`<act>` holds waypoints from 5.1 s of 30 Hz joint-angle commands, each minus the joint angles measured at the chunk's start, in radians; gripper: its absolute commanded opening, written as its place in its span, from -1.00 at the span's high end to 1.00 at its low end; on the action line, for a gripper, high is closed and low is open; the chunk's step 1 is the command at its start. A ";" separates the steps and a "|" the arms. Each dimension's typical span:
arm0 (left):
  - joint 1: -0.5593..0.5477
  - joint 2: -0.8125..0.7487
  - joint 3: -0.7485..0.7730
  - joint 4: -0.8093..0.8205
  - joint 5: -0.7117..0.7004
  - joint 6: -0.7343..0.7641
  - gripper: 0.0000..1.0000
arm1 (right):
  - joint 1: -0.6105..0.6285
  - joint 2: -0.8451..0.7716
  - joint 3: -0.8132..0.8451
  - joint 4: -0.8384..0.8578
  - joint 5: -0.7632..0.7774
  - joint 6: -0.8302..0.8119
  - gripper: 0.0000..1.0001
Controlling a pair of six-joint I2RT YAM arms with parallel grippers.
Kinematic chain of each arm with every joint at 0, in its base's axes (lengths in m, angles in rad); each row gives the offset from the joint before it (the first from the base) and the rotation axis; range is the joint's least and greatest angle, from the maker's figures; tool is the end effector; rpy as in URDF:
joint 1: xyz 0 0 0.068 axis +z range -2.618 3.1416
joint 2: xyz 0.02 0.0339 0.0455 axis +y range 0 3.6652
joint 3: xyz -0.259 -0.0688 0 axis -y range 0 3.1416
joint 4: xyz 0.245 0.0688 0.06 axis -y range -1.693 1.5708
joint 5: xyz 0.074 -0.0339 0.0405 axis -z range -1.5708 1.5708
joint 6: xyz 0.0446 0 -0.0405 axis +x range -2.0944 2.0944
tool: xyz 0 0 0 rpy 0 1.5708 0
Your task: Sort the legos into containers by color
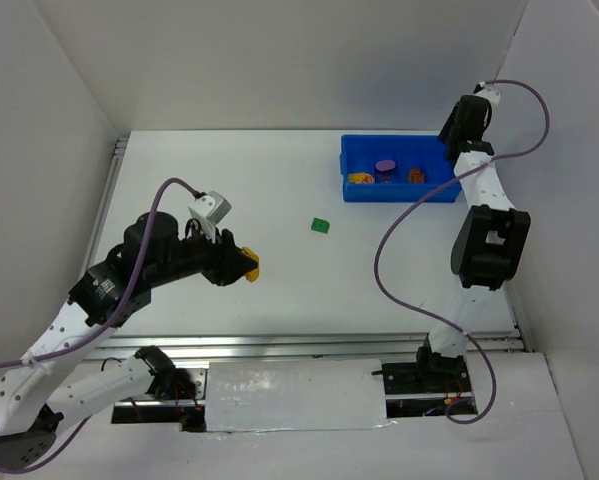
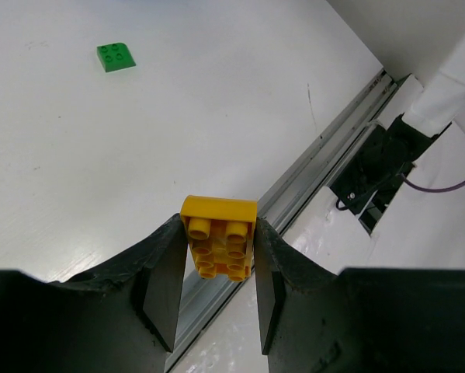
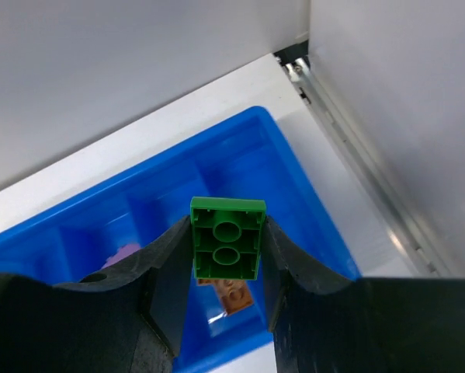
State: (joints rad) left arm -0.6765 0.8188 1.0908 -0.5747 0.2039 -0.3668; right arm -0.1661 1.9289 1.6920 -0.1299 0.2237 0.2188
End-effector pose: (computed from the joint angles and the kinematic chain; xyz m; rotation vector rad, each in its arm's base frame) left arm 0.1310 -0.1168 0.3912 0.4489 1.9176 -0.8938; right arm 0.4645 -0.0879 0.3148 0.5144 1.8625 -0.1814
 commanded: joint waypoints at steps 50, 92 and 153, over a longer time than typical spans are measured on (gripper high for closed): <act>0.196 0.684 0.569 0.538 0.351 -0.329 1.00 | 0.344 -0.739 -0.755 0.696 -1.266 0.522 -0.59; 0.172 0.536 0.473 0.409 0.208 -0.322 -0.99 | 0.511 -0.613 -0.575 0.327 -1.053 0.257 1.00; 0.199 0.217 0.012 -0.008 -0.376 -0.057 -0.99 | 0.366 0.151 0.207 -0.336 -0.064 -0.068 1.00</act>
State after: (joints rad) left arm -0.4755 1.0344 1.1049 -0.6201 -0.1787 -0.4442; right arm 0.2028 2.0792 1.8454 -0.4679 0.1535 0.1478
